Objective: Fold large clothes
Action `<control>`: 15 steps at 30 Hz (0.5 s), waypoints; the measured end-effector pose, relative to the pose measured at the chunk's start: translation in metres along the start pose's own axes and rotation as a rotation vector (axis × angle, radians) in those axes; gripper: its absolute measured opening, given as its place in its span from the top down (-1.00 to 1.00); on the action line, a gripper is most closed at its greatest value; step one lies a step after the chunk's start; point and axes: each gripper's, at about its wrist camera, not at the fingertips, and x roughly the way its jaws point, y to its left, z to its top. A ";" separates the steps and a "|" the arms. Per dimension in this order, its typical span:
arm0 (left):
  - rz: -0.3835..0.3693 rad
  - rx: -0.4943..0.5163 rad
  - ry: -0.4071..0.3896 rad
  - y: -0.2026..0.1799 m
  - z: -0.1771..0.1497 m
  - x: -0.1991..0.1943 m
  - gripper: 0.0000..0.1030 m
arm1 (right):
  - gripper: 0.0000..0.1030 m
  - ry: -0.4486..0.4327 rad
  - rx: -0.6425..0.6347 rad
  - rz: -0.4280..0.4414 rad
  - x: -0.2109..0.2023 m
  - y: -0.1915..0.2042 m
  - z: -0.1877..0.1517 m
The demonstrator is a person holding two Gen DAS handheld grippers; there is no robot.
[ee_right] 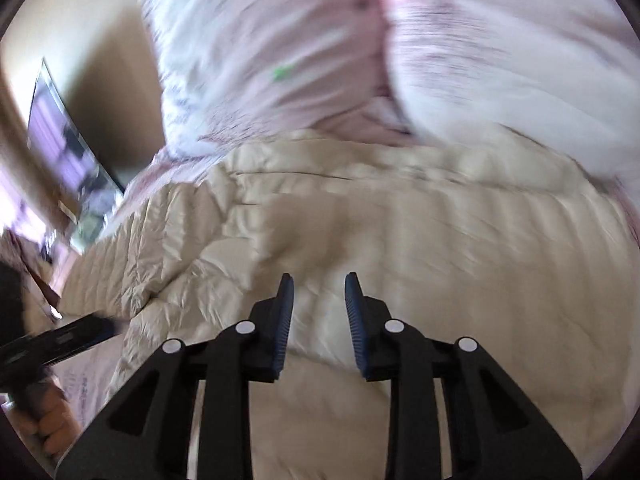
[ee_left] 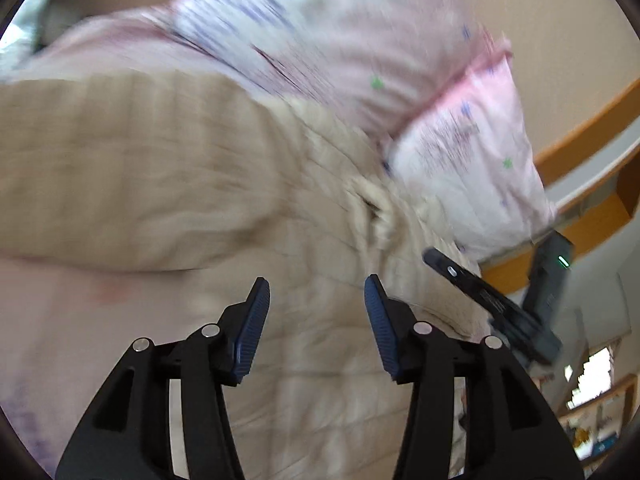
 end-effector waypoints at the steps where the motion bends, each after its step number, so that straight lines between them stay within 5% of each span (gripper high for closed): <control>1: 0.034 -0.015 -0.046 0.013 -0.003 -0.019 0.04 | 0.49 0.001 -0.019 -0.020 0.009 0.008 0.004; 5: 0.126 -0.093 -0.155 0.061 -0.012 -0.064 0.04 | 0.51 0.148 -0.075 -0.088 0.073 0.030 0.003; 8: 0.128 -0.214 -0.184 0.101 -0.014 -0.081 0.04 | 0.50 0.138 -0.068 -0.095 0.075 0.030 0.004; 10: 0.119 -0.284 -0.201 0.118 -0.015 -0.085 0.04 | 0.29 0.138 0.021 -0.019 0.056 0.020 0.006; 12: 0.116 -0.355 -0.229 0.134 -0.015 -0.090 0.04 | -0.27 0.114 0.105 0.066 0.031 0.009 0.004; 15: 0.119 -0.455 -0.280 0.150 -0.013 -0.091 0.04 | -0.30 0.083 0.133 0.139 -0.005 -0.002 -0.005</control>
